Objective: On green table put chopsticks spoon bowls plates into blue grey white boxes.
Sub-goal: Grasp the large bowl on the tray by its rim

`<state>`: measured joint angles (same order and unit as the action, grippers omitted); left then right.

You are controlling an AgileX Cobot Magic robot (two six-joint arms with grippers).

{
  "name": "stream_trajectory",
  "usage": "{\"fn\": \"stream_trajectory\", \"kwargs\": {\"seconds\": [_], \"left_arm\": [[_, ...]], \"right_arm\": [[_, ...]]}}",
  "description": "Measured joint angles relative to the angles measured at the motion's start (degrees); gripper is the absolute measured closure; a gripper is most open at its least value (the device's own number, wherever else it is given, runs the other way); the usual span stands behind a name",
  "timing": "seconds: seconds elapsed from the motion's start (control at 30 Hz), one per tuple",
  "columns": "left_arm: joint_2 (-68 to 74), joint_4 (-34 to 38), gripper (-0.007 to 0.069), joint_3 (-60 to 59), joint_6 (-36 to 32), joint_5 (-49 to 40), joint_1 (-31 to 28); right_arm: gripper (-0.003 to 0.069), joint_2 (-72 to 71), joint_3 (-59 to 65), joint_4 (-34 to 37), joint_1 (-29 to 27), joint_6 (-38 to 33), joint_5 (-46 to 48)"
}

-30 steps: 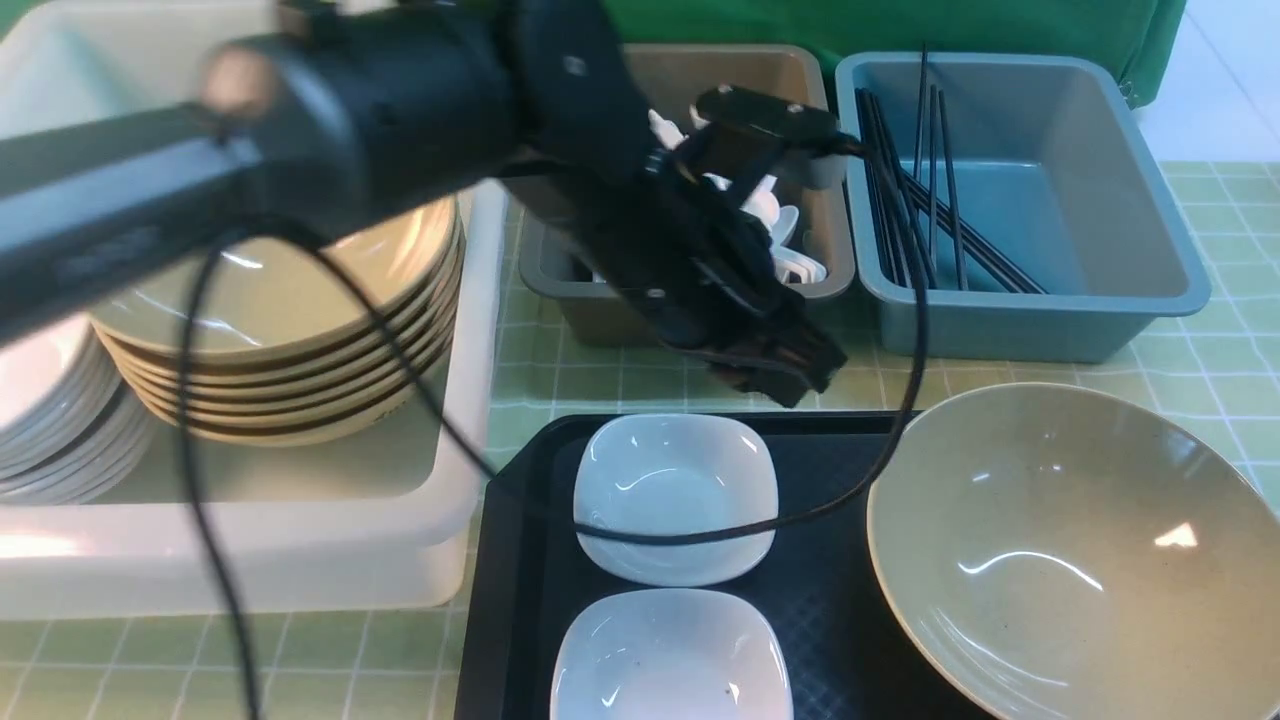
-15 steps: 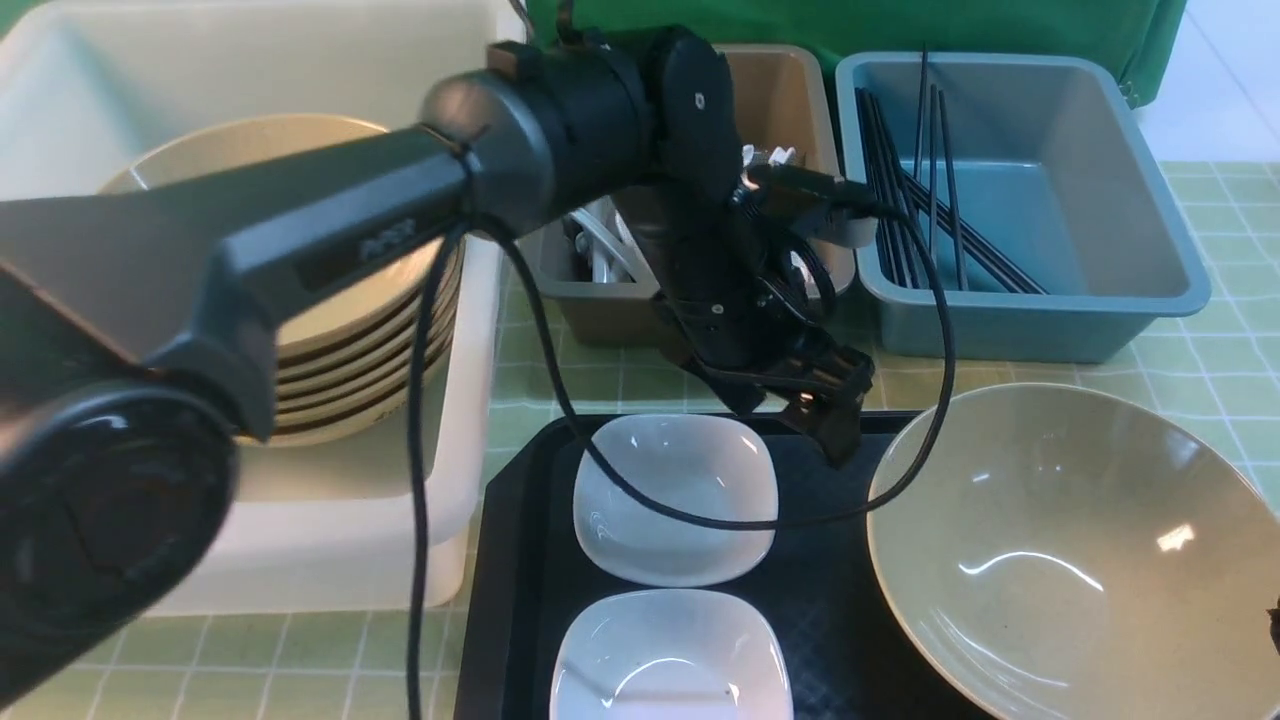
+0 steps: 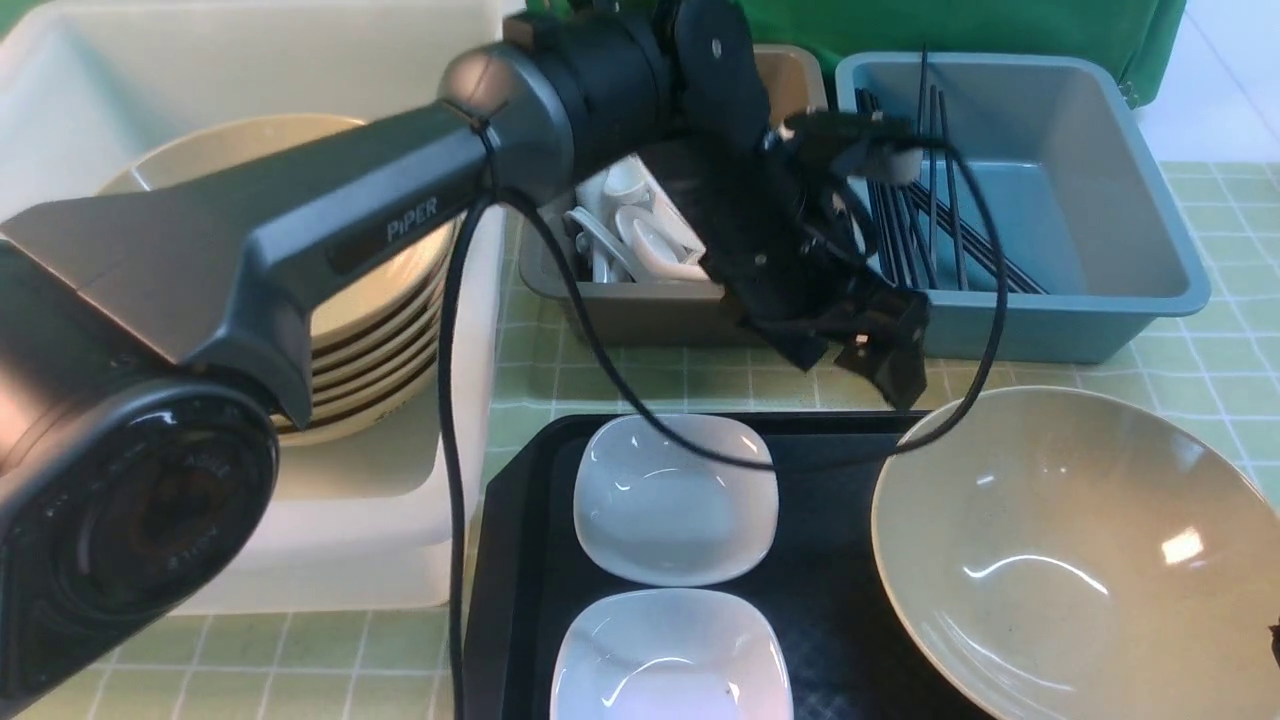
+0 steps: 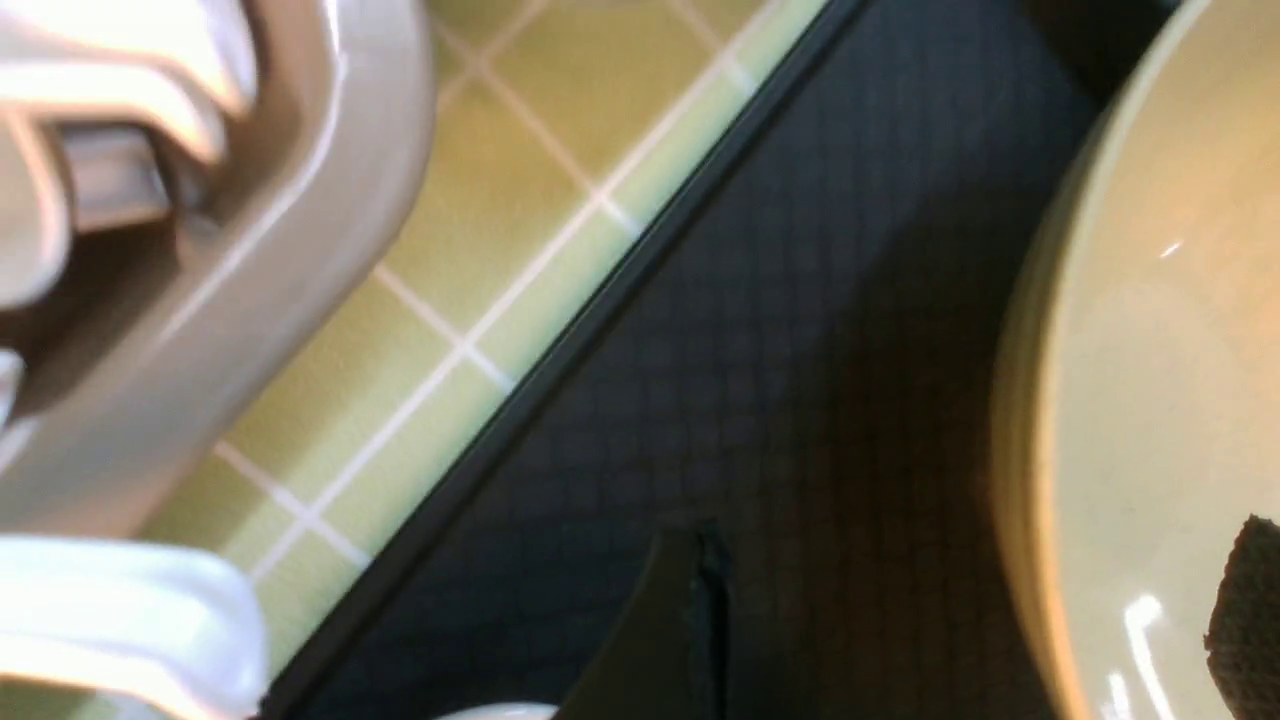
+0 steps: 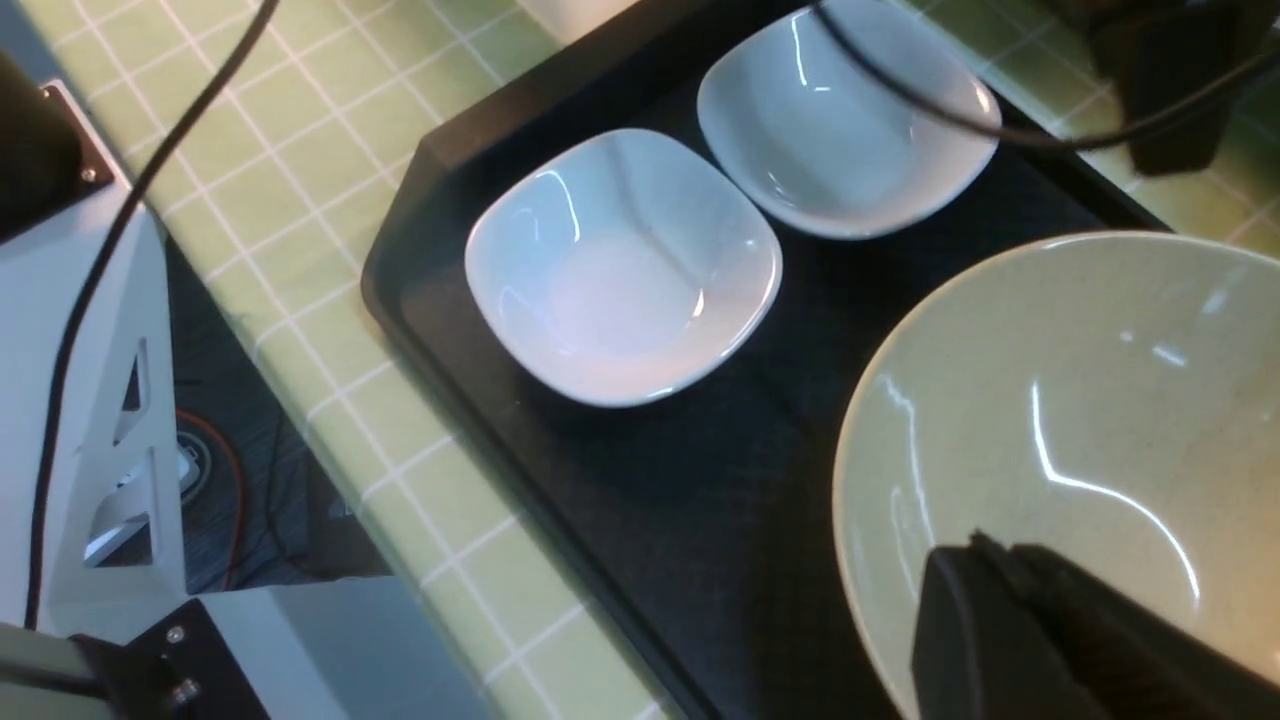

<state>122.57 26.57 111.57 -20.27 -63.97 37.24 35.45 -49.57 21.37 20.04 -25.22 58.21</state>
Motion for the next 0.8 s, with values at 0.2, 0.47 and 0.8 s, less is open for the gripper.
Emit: {"fn": "stream_trajectory", "kwargs": {"seconds": [0.2, 0.47, 0.8], "left_arm": [[2.13, 4.66, 0.0019, 0.17, 0.0, -0.77, 0.0], [9.61, 15.8, 0.0125, 0.17, -6.64, -2.17, 0.0], [10.77, 18.98, 0.0594, 0.17, -10.0, -4.69, -0.53]], "right_arm": [[0.0636, 0.0, 0.0, 0.0, 0.0, -0.17, -0.84], [0.0634, 0.0, 0.0, 0.0, 0.0, -0.17, -0.9], [0.0624, 0.0, 0.0, -1.01, 0.0, -0.17, -2.45]]}}
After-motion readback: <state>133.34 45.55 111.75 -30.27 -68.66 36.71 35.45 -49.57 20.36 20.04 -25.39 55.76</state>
